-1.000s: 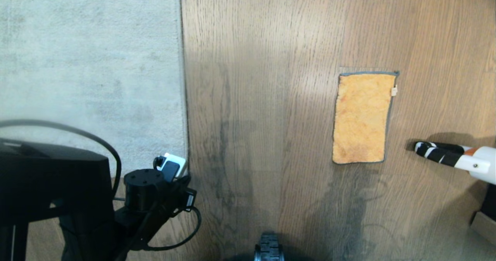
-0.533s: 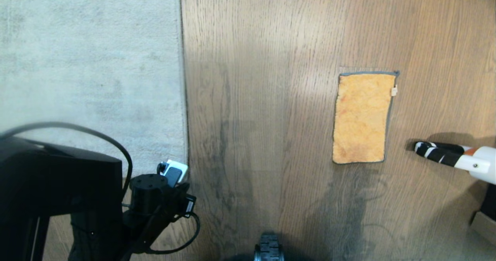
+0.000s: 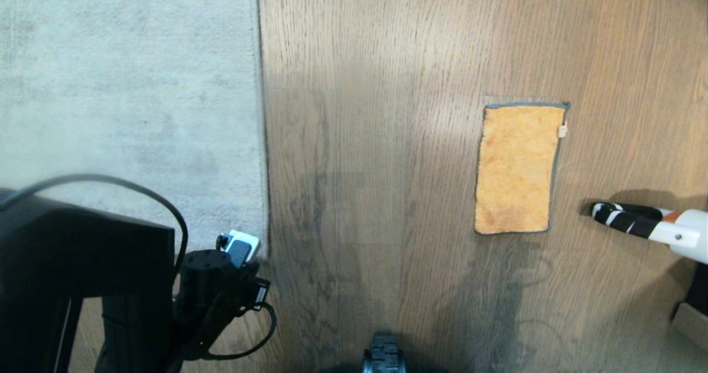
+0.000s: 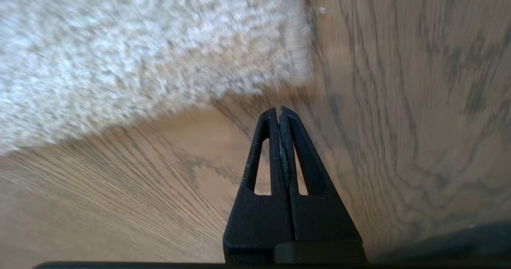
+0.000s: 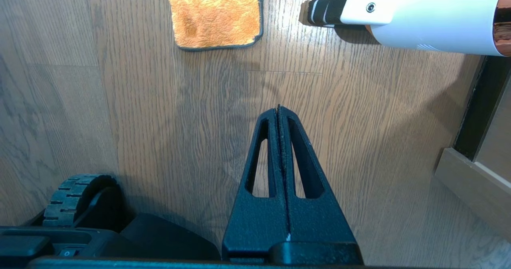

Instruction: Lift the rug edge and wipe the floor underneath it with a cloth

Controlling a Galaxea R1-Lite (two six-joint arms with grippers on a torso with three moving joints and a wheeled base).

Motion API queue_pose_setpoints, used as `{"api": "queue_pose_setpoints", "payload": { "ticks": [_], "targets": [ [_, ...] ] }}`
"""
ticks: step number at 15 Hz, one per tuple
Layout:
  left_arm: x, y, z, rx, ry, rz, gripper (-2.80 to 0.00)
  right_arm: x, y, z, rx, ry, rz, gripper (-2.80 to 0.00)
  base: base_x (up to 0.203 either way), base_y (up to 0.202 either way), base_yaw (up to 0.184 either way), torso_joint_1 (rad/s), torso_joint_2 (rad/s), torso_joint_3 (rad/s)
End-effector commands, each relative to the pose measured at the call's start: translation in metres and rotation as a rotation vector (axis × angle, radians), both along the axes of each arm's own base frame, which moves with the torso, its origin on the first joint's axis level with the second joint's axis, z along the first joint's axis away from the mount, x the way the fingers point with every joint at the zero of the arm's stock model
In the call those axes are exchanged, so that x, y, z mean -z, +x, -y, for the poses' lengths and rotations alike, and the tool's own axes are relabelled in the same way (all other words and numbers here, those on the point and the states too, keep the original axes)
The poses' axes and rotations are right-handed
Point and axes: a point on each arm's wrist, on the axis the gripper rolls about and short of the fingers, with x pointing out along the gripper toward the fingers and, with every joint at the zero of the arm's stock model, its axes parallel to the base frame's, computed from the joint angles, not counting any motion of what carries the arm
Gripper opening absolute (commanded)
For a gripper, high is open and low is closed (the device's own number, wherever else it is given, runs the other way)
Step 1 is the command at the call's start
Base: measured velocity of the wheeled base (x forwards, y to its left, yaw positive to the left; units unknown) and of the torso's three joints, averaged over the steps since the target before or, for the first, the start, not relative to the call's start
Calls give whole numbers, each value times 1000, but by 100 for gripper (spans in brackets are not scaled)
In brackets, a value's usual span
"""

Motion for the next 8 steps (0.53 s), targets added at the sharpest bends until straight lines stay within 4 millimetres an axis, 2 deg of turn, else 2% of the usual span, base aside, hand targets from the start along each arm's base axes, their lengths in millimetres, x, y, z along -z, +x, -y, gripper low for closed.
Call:
{"api": "queue_pose_setpoints", "payload": {
  "ticks": [1, 5, 6, 7, 8],
  "targets": [
    [-5, 3, 0, -5, -15, 50, -280, 0, 0, 0, -1, 0, -1, -280, 0, 0, 0, 0, 0, 0],
    [-21, 4, 0, -8, -33, 108, -280, 0, 0, 0, 0, 0, 0, -280, 0, 0, 0, 0, 0, 0],
    [-24, 4, -1, -12, -35, 117, -101, 0, 0, 0, 0, 0, 0, -280, 0, 0, 0, 0, 0, 0],
    [-27, 3, -3, -17, -37, 124, 0, 0, 0, 0, 0, 0, -1, -280, 0, 0, 0, 0, 0, 0],
    [-30, 2, -4, -19, -39, 131, 0, 0, 0, 0, 0, 0, -1, -280, 0, 0, 0, 0, 0, 0]
  ]
}}
